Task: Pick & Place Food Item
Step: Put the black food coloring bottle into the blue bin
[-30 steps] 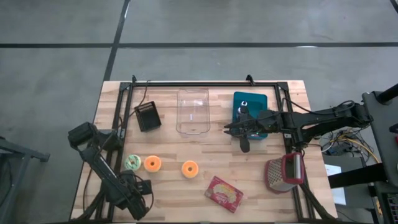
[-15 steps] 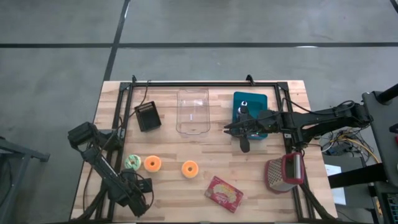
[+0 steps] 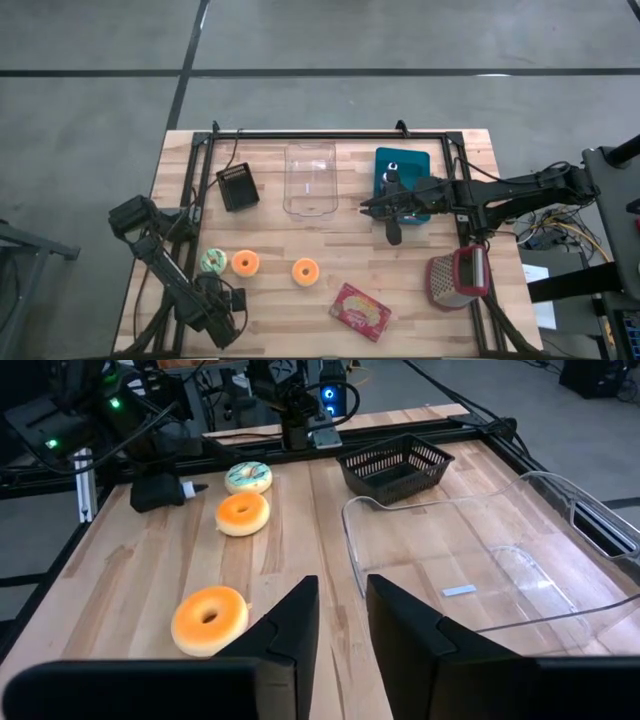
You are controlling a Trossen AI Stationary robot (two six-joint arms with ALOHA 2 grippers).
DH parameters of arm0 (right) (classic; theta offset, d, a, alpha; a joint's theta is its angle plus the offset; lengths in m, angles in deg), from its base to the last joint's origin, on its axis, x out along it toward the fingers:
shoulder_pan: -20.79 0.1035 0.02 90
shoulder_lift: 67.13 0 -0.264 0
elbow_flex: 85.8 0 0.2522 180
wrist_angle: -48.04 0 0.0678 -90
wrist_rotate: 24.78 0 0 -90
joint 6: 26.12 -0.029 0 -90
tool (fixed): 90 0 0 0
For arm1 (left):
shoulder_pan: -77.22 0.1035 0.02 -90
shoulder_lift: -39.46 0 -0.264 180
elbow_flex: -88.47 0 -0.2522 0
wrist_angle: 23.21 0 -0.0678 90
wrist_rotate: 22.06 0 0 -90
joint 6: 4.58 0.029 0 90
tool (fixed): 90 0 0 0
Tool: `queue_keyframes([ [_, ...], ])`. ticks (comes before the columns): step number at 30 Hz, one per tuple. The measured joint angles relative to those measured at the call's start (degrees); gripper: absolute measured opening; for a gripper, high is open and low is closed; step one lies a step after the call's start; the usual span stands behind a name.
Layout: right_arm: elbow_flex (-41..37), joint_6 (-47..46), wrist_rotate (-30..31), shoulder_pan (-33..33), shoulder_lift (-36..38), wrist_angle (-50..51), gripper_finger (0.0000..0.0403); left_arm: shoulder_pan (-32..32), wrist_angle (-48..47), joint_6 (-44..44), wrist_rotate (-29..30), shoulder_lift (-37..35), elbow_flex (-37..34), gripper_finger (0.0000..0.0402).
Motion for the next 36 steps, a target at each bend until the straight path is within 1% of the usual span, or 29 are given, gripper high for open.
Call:
queue_keyframes([
  [2, 0.00, 0.00, 0.02, 0.00, 0.00, -0.01, 0.0087, 0.00, 0.07, 0.04, -0.04, 0.00, 0.00, 0.0141],
  [7, 0.00, 0.00, 0.00, 0.00, 0.00, 0.00, 0.0081, 0.00, 0.12, 0.04, -0.04, 0.02, 0.00, 0.0159],
  [13, 0.00, 0.00, 0.01, 0.01, 0.00, -0.02, 0.0073, 0.00, 0.18, 0.42, 0.28, -0.19, -0.03, 0.0159],
  [19, 0.00, -0.02, 0.02, 0.02, 0.00, -0.02, 0.0078, 0.13, 0.93, 1.57, 1.90, -0.98, -0.07, 0.0158],
  [29, 0.00, 0.00, 0.02, 0.02, 0.02, -0.02, 0.0089, 1.98, -1.41, 9.49, 13.11, -3.71, -0.07, 0.0158],
  [36, 0.02, 0.00, 0.00, 0.02, 0.04, -0.02, 0.0081, 5.38, -1.75, 19.22, 25.31, -5.43, 0.35, 0.0158],
])
